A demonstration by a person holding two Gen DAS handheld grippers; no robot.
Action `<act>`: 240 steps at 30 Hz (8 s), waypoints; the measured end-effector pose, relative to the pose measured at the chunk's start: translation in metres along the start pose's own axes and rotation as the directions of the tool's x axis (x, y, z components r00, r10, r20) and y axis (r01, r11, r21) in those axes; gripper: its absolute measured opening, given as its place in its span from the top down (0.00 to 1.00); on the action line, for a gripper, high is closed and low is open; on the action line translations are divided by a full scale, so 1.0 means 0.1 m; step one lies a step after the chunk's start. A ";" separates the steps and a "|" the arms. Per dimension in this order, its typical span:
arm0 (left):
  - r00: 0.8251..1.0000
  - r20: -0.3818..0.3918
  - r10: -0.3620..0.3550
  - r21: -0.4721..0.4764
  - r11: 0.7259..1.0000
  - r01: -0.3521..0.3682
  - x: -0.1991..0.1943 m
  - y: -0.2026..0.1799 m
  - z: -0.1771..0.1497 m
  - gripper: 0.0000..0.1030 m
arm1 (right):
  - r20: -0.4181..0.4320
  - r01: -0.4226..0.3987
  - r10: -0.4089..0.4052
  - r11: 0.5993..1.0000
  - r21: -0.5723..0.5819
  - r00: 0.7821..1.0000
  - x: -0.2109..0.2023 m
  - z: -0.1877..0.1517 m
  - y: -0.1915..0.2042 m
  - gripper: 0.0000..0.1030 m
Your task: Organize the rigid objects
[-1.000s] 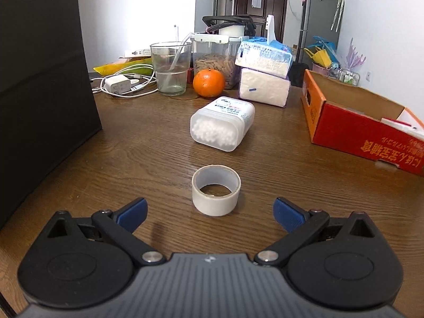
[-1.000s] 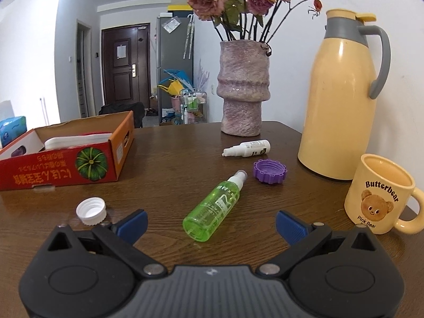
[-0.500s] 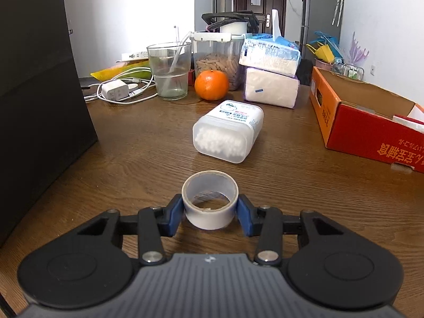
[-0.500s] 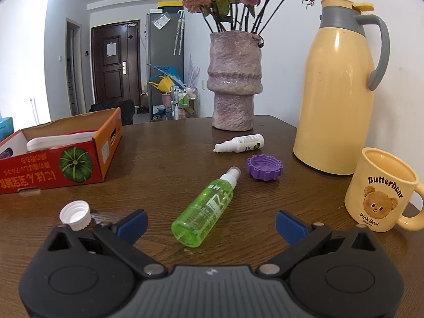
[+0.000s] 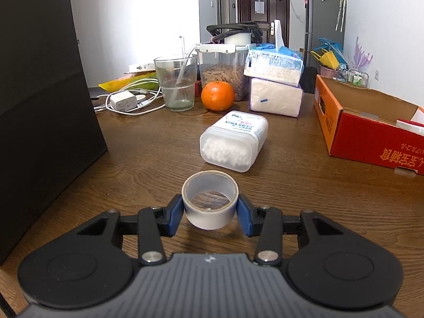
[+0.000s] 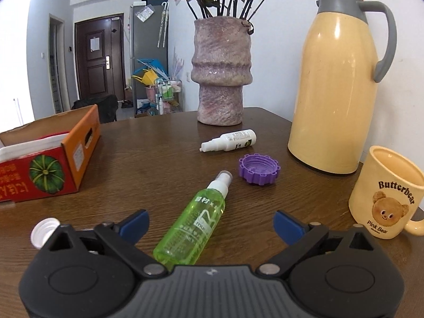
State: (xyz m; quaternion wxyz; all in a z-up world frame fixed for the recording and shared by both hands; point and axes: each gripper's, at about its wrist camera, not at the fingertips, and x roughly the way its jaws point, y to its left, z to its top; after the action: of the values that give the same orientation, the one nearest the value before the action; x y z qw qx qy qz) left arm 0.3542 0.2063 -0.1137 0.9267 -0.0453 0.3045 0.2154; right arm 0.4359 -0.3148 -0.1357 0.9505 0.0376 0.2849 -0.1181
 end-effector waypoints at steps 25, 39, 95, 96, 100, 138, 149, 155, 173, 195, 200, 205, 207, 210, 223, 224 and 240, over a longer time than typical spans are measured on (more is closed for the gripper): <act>0.999 0.048 0.020 -0.020 1.000 -0.019 -0.10 0.04 0.01 0.57 | -0.052 0.015 -0.012 0.998 0.065 0.999 0.13 0.02 0.09 0.71; 0.998 0.063 0.016 -0.027 1.000 -0.015 -0.14 0.06 0.01 0.57 | 0.033 -0.060 0.057 0.994 0.086 0.998 -0.24 -0.06 0.09 0.71; 0.940 0.123 -0.318 0.022 0.948 0.318 -1.10 -0.96 -0.10 0.57 | 0.144 -0.439 0.455 0.889 -0.132 0.879 -1.51 -0.45 1.26 0.71; 0.939 0.125 -0.320 0.022 0.947 0.320 -1.10 -0.97 -0.08 0.57 | 0.143 -0.441 0.458 0.887 -0.135 0.877 -1.51 -0.44 1.28 0.71; 0.937 0.133 -0.322 0.026 0.947 0.322 -1.08 -1.01 0.00 0.57 | 0.142 -0.448 0.466 0.883 -0.139 0.874 -1.49 -0.40 1.34 0.71; 0.933 0.149 -0.327 -0.041 0.941 0.336 -0.31 -1.36 0.78 0.57 | 0.203 -0.471 0.483 0.876 -0.107 0.852 -0.83 0.22 1.86 0.71; 0.933 0.158 -0.324 -0.064 0.939 0.337 0.03 -1.46 1.05 0.57 | 0.220 -0.486 0.496 0.868 -0.103 0.840 -0.54 0.46 2.08 0.71; 0.935 0.155 -0.320 -0.075 0.939 0.334 0.23 -1.53 1.20 0.57 | 0.218 -0.500 0.512 0.859 -0.111 0.831 -0.38 0.57 2.24 0.71; 0.936 0.142 -0.322 -0.027 0.944 0.328 0.72 -1.87 1.46 0.57 | 0.183 -0.493 0.501 0.866 -0.089 0.846 0.17 0.88 2.57 0.71; 0.961 0.129 -0.245 -0.023 0.968 0.250 0.95 -1.88 1.46 0.00 | 0.174 -0.361 0.361 0.932 -0.034 0.916 0.42 1.02 2.42 0.00; 0.969 0.104 -0.225 -0.037 0.972 0.230 0.94 -1.80 1.47 0.00 | 0.160 -0.373 0.372 0.927 -0.030 0.914 0.41 1.02 2.36 0.00; 0.967 0.102 -0.232 -0.044 0.970 0.238 0.82 -1.68 1.45 0.00 | 0.160 -0.376 0.378 0.926 -0.044 0.912 0.32 0.98 2.33 0.00; 0.967 0.104 -0.231 -0.036 0.971 0.236 0.76 -1.66 1.43 0.00 | 0.166 -0.374 0.376 0.926 -0.045 0.912 0.27 0.96 2.29 0.00; 0.968 0.116 -0.223 -0.022 0.974 0.227 0.67 -1.65 1.40 0.00 | 0.169 -0.377 0.379 0.925 -0.050 0.910 0.19 0.94 2.25 0.00; 0.971 0.120 -0.206 -0.010 0.978 0.208 0.38 -1.56 1.24 0.00 | 0.162 -0.374 0.382 0.924 -0.079 0.910 -0.04 0.84 2.03 0.00; 0.972 0.119 -0.204 -0.011 0.978 0.207 0.35 -1.55 1.22 0.00 | 0.164 -0.372 0.380 0.925 -0.079 0.910 -0.07 0.83 2.00 0.00; 0.979 0.088 -0.182 -0.037 0.982 0.186 -0.15 -1.34 0.80 0.00 | 0.180 -0.337 0.345 0.939 -0.076 0.921 -0.51 0.61 1.33 0.00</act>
State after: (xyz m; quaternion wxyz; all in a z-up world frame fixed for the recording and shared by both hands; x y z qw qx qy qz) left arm 0.4447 0.0968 -0.0464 0.9535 -0.0849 0.2546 0.1371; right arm 0.4605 -0.1840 -0.0561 0.9800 0.0543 0.1842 0.0522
